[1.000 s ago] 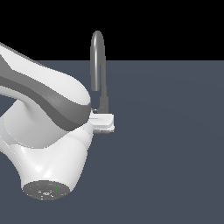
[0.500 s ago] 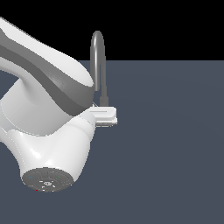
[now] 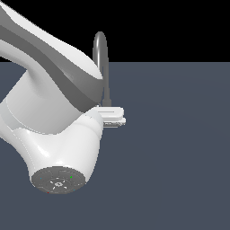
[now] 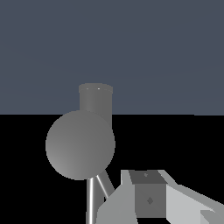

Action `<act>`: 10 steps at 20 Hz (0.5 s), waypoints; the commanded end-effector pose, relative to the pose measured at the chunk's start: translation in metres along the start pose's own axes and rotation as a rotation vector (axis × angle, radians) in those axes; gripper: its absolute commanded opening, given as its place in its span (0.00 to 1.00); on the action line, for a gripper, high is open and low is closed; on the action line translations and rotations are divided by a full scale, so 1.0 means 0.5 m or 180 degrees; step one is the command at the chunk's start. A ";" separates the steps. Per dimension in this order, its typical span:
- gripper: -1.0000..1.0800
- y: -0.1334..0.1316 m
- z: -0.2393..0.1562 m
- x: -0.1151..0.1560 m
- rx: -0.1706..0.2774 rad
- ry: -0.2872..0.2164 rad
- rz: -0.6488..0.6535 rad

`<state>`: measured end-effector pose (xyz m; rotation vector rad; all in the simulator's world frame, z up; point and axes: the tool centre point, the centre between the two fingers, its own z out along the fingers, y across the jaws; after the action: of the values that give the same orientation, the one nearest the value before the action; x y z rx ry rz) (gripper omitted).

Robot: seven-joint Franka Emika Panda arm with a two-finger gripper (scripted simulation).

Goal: Turn on the faucet by rotating a designated handle.

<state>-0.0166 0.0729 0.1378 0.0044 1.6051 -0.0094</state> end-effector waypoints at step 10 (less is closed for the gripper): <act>0.00 -0.047 -0.002 -0.012 -0.0036 0.0001 0.0015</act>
<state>-0.0172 0.0583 0.1453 -0.0071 1.6049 0.0130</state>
